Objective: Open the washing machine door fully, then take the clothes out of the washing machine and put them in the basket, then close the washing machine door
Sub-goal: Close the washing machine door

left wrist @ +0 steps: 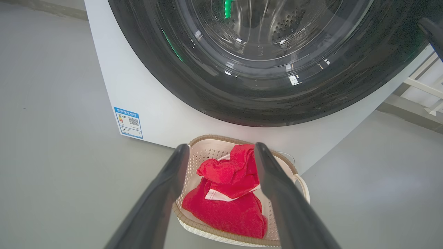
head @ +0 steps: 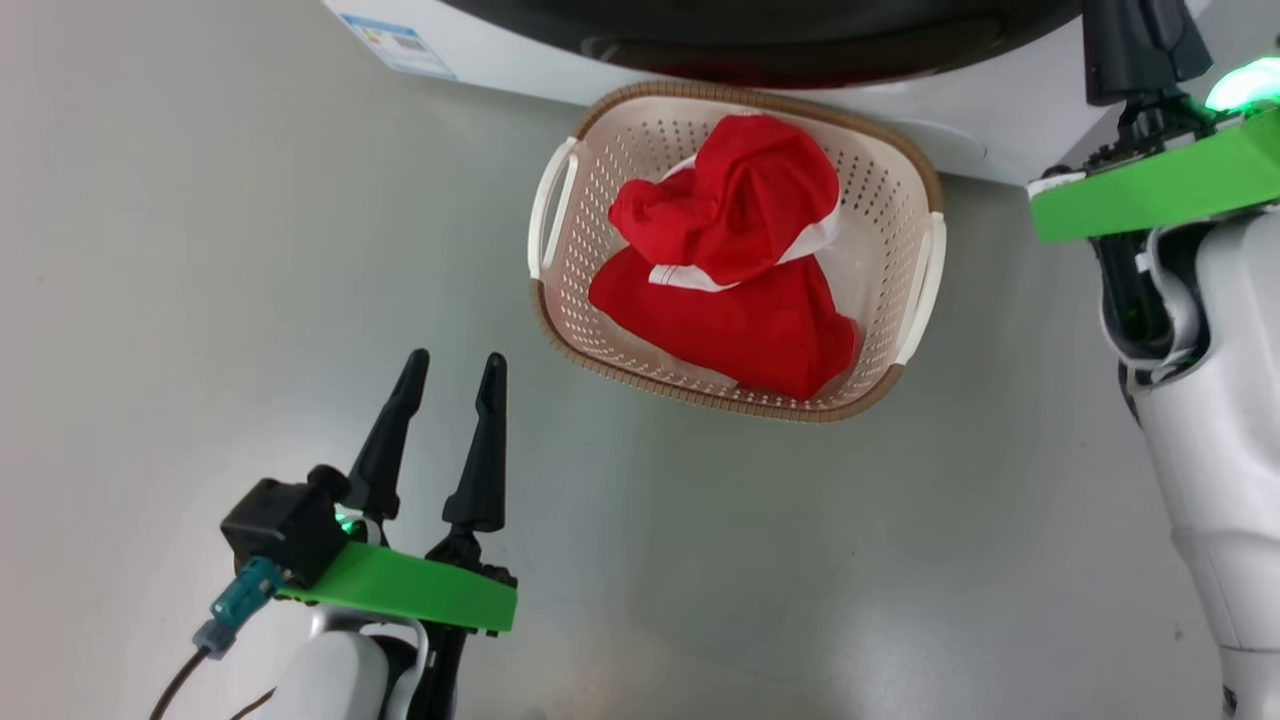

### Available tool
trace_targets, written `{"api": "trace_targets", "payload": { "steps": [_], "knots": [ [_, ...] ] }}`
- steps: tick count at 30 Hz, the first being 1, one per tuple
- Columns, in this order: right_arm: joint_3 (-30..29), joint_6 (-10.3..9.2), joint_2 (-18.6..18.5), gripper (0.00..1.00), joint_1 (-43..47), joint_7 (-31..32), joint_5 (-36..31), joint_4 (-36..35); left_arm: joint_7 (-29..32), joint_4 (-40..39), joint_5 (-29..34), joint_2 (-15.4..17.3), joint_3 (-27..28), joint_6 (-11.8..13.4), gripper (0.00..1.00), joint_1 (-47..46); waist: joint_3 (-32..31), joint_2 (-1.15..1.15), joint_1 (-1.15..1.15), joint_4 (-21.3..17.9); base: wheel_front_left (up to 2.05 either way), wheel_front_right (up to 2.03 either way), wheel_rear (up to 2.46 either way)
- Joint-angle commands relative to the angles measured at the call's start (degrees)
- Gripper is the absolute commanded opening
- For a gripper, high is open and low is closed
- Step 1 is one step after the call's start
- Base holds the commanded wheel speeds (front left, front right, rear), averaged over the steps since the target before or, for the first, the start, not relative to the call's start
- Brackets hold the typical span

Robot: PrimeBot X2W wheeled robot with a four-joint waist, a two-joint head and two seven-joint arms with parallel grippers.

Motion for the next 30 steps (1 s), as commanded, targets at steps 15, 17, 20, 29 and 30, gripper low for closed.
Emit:
{"api": "trace_targets", "payload": {
  "steps": [15,17,20,29,30],
  "knots": [
    [4.9,-0.19,0.7,1.0,14.8,-0.3,0.9,-2.2,-0.3,1.6,4.1,1.0,5.4,-1.5,1.0,3.7,-8.8,0.0,0.0,-3.8,0.0,0.0,0.0],
    [4.7,-0.19,0.8,1.0,16.9,-0.3,0.9,-2.3,-0.3,1.9,4.8,1.0,5.9,-1.8,1.0,4.4,-10.3,0.0,0.0,-4.3,0.0,0.0,0.0],
    [4.4,-0.19,1.0,1.0,20.3,-0.3,0.9,-2.3,-0.3,2.4,5.9,1.0,6.8,-2.2,1.0,5.6,-12.5,0.0,0.0,-5.3,0.0,0.0,0.0],
    [2.0,-0.19,1.8,1.0,29.6,-0.3,0.8,-3.0,-0.3,2.9,9.4,1.0,9.3,-3.4,1.0,8.5,-18.0,0.0,0.0,-7.7,0.0,0.0,0.0],
    [1.9,-0.19,1.9,1.0,30.5,-0.3,0.8,-3.2,-0.3,2.9,9.7,1.0,9.6,-3.6,1.0,8.8,-18.5,0.0,0.0,-8.0,0.0,0.0,0.0]
  ]
}}
